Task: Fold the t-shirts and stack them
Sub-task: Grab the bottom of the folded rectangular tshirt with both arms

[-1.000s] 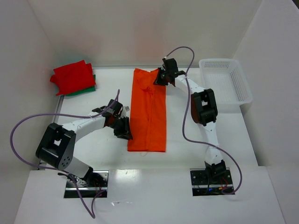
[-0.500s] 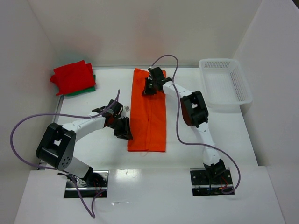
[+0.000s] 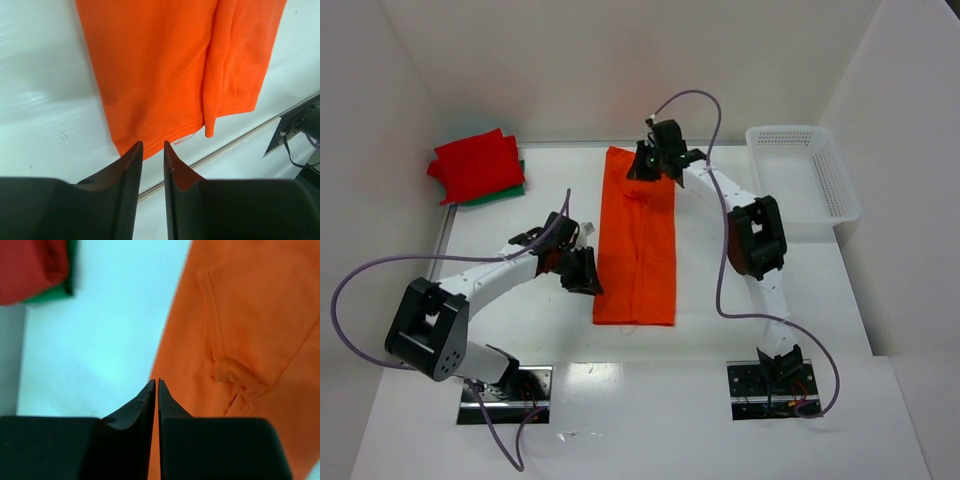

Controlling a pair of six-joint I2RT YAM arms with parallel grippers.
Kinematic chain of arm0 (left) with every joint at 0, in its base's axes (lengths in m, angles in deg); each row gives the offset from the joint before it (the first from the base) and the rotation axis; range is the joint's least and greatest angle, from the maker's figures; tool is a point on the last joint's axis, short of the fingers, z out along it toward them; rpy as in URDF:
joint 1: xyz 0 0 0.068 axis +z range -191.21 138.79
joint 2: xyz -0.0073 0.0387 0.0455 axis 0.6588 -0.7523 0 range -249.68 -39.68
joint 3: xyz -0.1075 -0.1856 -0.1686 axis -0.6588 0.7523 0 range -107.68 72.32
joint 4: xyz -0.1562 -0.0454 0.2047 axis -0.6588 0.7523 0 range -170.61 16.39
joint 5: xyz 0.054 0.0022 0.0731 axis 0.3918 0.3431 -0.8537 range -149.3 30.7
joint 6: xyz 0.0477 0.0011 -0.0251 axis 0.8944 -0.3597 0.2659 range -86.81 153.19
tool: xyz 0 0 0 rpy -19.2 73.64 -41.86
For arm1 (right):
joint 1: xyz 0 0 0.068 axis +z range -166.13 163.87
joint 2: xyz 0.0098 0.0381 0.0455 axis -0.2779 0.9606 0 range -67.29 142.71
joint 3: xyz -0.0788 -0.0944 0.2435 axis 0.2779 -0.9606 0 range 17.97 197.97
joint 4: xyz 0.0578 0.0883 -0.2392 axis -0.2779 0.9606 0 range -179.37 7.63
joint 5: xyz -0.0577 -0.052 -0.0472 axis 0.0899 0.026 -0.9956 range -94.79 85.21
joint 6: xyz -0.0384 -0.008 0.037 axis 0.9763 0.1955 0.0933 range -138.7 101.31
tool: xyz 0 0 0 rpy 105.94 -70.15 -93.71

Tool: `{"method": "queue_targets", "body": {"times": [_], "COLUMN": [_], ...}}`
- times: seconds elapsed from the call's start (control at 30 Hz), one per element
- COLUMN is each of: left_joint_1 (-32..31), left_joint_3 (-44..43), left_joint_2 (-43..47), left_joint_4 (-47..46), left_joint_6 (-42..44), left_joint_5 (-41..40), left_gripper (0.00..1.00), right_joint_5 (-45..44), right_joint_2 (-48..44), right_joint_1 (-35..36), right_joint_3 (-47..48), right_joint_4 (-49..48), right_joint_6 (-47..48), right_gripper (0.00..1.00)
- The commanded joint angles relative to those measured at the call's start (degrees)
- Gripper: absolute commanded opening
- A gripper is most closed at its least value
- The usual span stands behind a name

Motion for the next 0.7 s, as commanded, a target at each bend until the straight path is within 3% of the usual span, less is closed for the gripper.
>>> {"method": "queue_targets", "body": {"times": [0.0, 0.07, 0.13, 0.17, 0.3, 0.4, 0.57, 0.67], "left_joint_1": [-0.2, -0.2, -0.2, -0.2, -0.2, -0.2, -0.2, -0.2], "left_joint_3": [-0.4, -1.0, -1.0, -1.0, 1.2, 1.9, 3.0, 4.0], "left_joint_2": [3.7, 5.8, 6.9, 8.0, 10.1, 10.1, 10.1, 9.6], "left_joint_4": [0.3, 0.3, 0.9, 1.6, 0.9, 0.3, -0.2, -0.2], "left_joint_6": [-0.3, -0.9, -0.9, -1.4, -1.4, -2.0, -2.5, -2.5], "left_joint_5": [-2.0, -3.8, -5.1, -6.0, -6.0, -5.5, -5.0, -4.4], "left_gripper": [0.33, 0.37, 0.53, 0.59, 0.84, 0.99, 1.0, 1.0], "right_joint_5": [0.4, -1.0, -4.5, -5.5, -8.1, -7.6, -6.4, -4.9], "right_joint_2": [-8.9, -11.8, -14.6, -18.1, -27.0, -33.5, -45.5, -53.3], "right_joint_1": [-2.0, -2.5, -2.5, -2.5, -2.5, -2.5, -2.5, -2.5], "right_joint_3": [0.9, -1.6, -7.6, -10.2, -23.8, -34.3, -53.5, -61.5], "right_joint_4": [-2.4, -1.8, -1.8, -1.8, -0.6, 1.9, 2.4, 3.0], "right_joint_6": [0.1, 0.8, 1.5, 2.0, 2.6, 1.2, -4.7, -8.7], "right_gripper": [0.1, 0.26, 0.39, 0.52, 0.75, 0.78, 0.79, 0.73]}}
